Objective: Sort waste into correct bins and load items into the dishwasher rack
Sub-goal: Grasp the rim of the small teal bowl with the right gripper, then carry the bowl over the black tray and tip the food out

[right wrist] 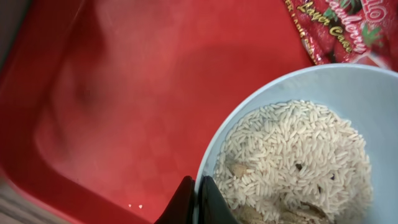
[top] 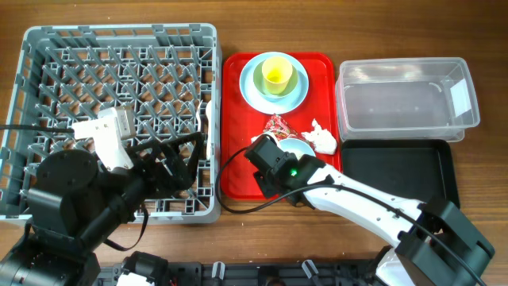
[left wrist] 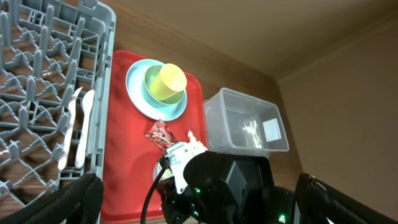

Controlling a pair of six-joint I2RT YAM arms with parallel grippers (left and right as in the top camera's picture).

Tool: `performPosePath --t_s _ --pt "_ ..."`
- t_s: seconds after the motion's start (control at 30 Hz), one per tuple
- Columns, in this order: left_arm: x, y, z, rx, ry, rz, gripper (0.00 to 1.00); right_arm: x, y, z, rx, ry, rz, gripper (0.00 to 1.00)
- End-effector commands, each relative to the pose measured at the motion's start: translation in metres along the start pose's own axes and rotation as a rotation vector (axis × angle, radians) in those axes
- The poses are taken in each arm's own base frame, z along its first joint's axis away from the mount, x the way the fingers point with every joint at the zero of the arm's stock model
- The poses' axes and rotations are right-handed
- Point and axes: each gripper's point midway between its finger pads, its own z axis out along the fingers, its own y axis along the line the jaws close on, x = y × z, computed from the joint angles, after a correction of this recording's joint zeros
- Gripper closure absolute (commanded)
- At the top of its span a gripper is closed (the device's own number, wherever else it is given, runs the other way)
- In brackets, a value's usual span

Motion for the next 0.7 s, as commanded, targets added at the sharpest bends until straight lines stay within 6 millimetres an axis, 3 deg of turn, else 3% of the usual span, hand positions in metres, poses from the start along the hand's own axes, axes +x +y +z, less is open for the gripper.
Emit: performPosePath --t_s 0.0,0.13,0.2,0.27,0.37,0.53,0.67 --pt "-0.003 0.002 -0.001 -0.011 -0.015 0.003 0.0 -0.015 0.004 -0.017 -0.012 -0.021 0.006 0.96" --pt "-0.003 0.002 -0.001 -0.011 -0.015 0.003 0.0 -0.038 0.004 -0.065 -0.022 -0.059 0.012 0.96" --pt "-0.003 0.002 -0.001 -0.011 -0.015 0.003 0.0 -0.045 -0.004 -0.089 0.006 -0.093 0.055 0.96" --pt "-0.003 0.002 -0.001 -0.011 -0.015 0.003 0.0 -0.045 -0.026 -0.116 0.088 -0.122 0.138 0.96" --pt "-0.003 0.002 -0.001 -0.011 -0.015 0.003 0.0 -0.023 -0.066 -0.146 0.178 -0.108 0.231 0.96" --pt "-0.003 0.002 -0.001 -0.011 -0.015 0.003 0.0 0.009 -0.132 -0.176 0.237 -0.068 0.425 0.96" --pt "-0.003 0.002 -0.001 -0.011 -0.015 0.003 0.0 0.024 -0.166 -0.193 0.137 -0.075 0.509 0.96"
